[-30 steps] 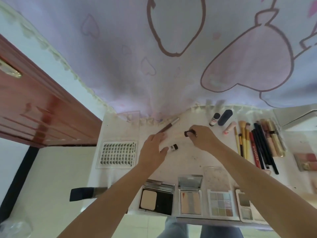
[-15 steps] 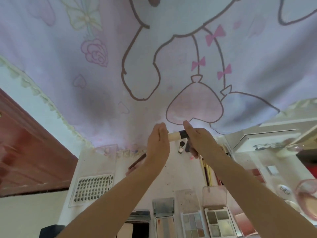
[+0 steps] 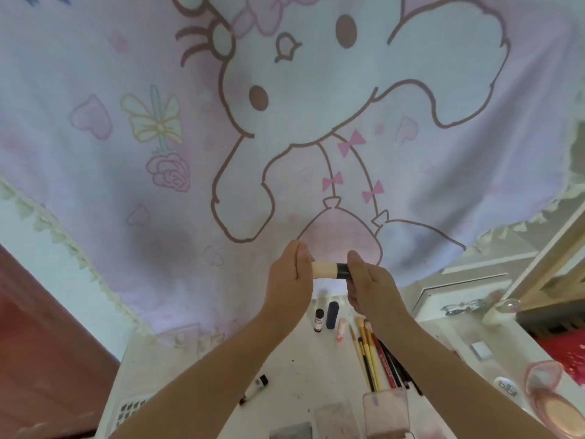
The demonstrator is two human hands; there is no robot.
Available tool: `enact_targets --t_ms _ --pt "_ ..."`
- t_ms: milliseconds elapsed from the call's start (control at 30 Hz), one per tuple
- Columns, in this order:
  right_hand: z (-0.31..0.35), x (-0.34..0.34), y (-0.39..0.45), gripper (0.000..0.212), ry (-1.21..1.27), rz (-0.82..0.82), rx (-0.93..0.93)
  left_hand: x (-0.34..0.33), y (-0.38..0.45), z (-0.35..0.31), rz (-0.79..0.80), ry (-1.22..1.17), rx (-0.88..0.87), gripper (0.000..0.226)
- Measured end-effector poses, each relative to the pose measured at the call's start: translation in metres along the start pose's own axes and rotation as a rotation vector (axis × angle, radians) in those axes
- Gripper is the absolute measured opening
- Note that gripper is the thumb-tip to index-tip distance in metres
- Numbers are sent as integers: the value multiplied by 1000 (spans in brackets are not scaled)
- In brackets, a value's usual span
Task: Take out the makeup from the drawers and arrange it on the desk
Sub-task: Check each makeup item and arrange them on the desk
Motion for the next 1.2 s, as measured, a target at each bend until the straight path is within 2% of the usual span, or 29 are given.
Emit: enact_targets --t_ms 67,133,233,300,333,400,467,533,633,733,800,900,933,967,1100,1133,1200 --pt "11 10 -3 50 -19 -101 86 -2 5 -1 10 -44 82 35" --pt "34 17 -10 49 -101 -188 265 -5 7 5 22 -103 225 34" --pt "89 22 -39 38 -529 -374 697 -19 -10 28 137 -369 630 34" --pt "103 17 -46 35 -700 -423 852 -25 -18 30 207 -546 738 34" --pt "104 13 -42 34 -729 -366 859 -23 -17 28 212 -605 738 34" --pt "93 6 -24 23 -664 -147 740 -13 -10 23 215 -644 673 34" --pt "78 1 -13 15 -404 111 598 -6 -5 15 301 -564 576 30" --pt "81 6 -13 28 -211 197 562 -2 -4 5 398 -461 503 22" --pt "92 3 -16 38 -123 324 584 11 2 -4 384 -395 422 17" --pt "97 1 -15 23 -56 383 544 23 6 -10 317 -352 367 16" --pt "95 -1 -11 22 -154 350 458 26 5 -13 305 -306 342 14" --pt "109 0 -12 31 -488 185 607 29 4 -19 288 -243 304 13" --pt "114 0 -16 28 -515 161 665 30 5 -21 283 -243 293 14" --pt "117 0 -19 26 -506 176 704 32 5 -22 280 -253 289 14" --pt "115 -1 -19 46 -383 267 742 37 6 -23 278 -246 288 13" --pt "113 -1 -17 41 -322 280 699 37 6 -22 277 -231 287 13" --pt "107 -3 -11 19 -273 282 613 35 6 -20 278 -200 280 12"
Point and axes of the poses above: each hand's wrist, its own y-axis towards the middle knuckle, its own x-axis out of the back of the hand, z = x × y, the point moved 10 cm from there along y, towards the middle knuckle, and after that the axes turned 12 degrees about -y, right-handed, at the moved point
